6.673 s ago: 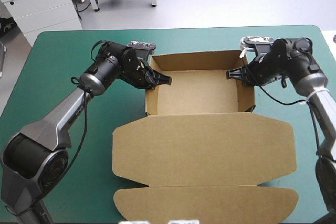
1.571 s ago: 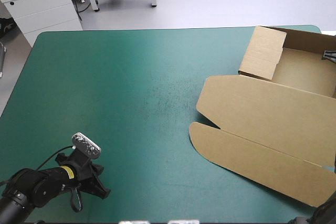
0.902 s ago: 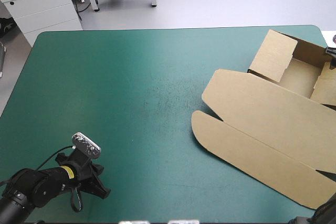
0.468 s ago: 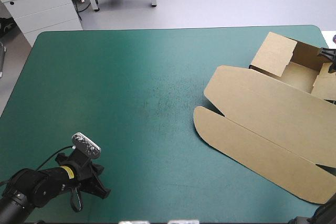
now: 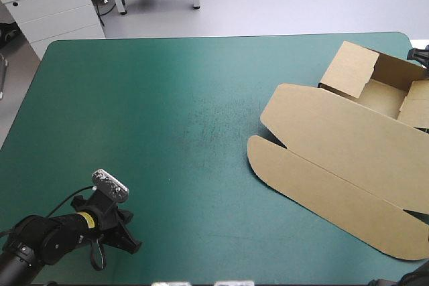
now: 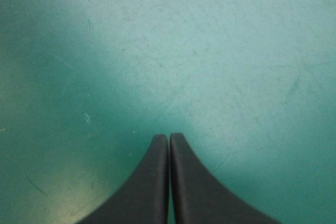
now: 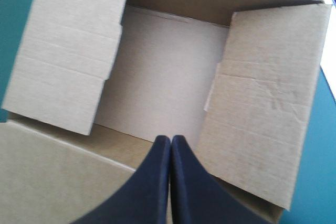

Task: Fold the box

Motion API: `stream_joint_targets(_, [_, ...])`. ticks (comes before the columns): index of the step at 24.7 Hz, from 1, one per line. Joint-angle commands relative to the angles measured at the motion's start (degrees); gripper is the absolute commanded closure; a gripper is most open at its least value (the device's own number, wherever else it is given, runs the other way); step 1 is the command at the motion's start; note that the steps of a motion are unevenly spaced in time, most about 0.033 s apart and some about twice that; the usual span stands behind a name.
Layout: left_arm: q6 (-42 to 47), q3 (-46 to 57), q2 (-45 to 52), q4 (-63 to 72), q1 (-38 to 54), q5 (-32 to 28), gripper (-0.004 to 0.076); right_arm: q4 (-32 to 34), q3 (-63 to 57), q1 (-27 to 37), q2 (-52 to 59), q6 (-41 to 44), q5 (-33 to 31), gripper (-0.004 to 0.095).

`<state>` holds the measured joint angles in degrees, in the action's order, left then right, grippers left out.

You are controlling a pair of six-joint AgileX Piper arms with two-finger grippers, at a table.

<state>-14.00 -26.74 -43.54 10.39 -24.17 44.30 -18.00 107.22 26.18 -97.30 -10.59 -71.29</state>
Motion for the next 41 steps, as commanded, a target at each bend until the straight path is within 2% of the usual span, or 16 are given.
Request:
stream_joint_targets(1, [0.3, -1.3, 0.3, 2.2, 0.1, -2.9, 0.0734, -5.4, 0.7, -1.6, 5.8, -3.0, -0.5, 0.0926])
stream_joint_targets(6, [0.3, -1.3, 0.3, 3.3, 0.1, -4.2, 0.0734, -4.2, -5.0, -9.1, 11.5, -6.0, -0.5, 0.0926])
stream_joint_targets(9, [0.3, -1.3, 0.3, 5.7, 0.1, -5.0, 0.0734, -4.2, -14.5, -16.4, 18.1, -7.4, 2.0, 0.0926])
stream_joint_targets(13, [0.3, -1.3, 0.3, 6.5, 0.1, -5.5, 0.0734, -4.2, -23.5, -20.9, 24.3, -7.4, 5.3, 0.0926])
stream_joint_targets(16, [0.3, -1.3, 0.3, 8.2, 0.1, -5.7, 0.0734, -4.2, -35.5, -24.1, 33.4, -9.2, 8.5, 0.0926])
stream_joint_targets(25, [0.3, -1.3, 0.3, 7.7, 0.1, -1.2, 0.0734, -4.3, -59.9, -24.3, 58.5, -11.5, 10.6, 0.0927])
stream_joint_targets(33, [-0.1, -1.3, 0.3, 7.7, 0.1, 1.2, 0.0734, -4.7, -68.3, -24.3, 69.1, -13.2, 11.8, 0.0927])
stream_joint_targets(41, [-0.9, -1.3, 0.3, 7.4, 0.1, 3.3, 0.0734, -4.7, -73.8, -24.3, 73.3, -13.2, 11.6, 0.0927])
